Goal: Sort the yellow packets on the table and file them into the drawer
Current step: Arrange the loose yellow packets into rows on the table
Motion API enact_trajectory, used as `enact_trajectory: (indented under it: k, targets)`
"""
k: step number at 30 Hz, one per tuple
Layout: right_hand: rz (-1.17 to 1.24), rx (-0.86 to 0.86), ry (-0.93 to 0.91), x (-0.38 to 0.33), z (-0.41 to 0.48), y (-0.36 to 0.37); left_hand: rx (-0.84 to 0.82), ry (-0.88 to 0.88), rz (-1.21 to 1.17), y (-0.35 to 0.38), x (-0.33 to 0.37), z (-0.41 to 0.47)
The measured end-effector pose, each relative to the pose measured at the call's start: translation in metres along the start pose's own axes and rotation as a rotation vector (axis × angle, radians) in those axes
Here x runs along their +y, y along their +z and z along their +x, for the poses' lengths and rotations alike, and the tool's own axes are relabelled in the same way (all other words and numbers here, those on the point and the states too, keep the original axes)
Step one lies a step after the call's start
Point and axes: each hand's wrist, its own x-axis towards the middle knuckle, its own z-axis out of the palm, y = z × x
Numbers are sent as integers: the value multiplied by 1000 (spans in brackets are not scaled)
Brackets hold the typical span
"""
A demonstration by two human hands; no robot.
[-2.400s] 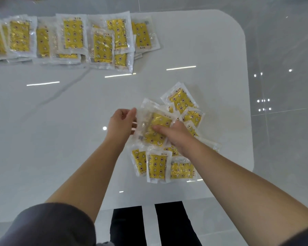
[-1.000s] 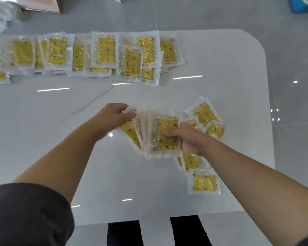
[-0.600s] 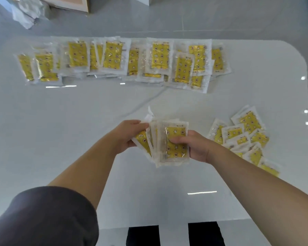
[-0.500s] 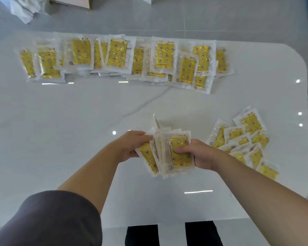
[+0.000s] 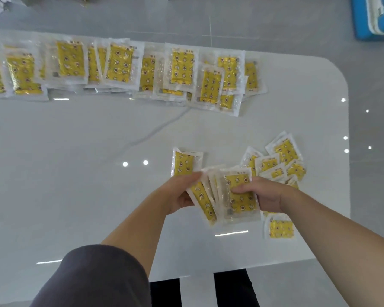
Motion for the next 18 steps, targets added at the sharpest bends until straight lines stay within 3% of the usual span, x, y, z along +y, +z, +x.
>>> enact_trajectory:
  k: [4, 8, 13, 18]
  targets:
    - [75, 23, -112, -20, 10, 29, -92, 127, -205, -31, 22, -16]
    - [41, -63, -194, -52, 24, 77, -85, 281, -100, -70, 47, -31]
    - [94, -123, -258, -100, 51, 135, 178, 439, -54, -120, 93, -44]
    - [149, 22, -372, -162, 77, 174, 398, 537, -62, -179, 151, -45]
